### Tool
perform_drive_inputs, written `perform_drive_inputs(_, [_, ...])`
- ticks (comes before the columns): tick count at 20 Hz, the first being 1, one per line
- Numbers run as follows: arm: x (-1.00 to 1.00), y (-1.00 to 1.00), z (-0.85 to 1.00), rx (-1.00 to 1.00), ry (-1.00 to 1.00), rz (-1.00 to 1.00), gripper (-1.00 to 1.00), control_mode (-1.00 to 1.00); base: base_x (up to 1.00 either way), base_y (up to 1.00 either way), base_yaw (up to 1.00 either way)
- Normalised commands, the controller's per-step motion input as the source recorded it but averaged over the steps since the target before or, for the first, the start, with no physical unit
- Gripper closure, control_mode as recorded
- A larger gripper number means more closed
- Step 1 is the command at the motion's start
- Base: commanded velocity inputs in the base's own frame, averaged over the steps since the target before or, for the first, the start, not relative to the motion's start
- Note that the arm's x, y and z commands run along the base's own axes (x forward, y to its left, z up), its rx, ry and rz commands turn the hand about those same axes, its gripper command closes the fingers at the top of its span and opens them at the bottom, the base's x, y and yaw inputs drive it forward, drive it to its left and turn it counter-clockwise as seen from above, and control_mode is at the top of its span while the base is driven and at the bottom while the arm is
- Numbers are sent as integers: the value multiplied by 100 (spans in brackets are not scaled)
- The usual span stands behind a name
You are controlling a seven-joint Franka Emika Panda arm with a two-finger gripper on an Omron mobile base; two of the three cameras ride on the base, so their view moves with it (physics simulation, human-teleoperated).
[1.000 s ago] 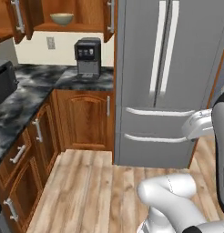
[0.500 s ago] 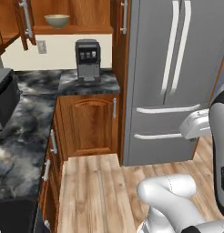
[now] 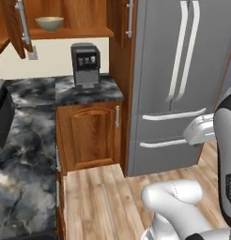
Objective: Pick up the bowls from the cabinet and place each bowl in front of a stool on the dining counter.
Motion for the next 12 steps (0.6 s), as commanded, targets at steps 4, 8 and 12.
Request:
perform_drive_inputs(4, [0, 0, 0, 0, 0, 0, -100, 100, 70, 39, -26])
perform_drive_inputs(8, [0, 0, 0, 0, 0, 0, -100, 100, 68, 52, -20])
perform_drive_inputs(12, [0, 0, 0, 0, 0, 0, -100, 100, 51, 55, -10])
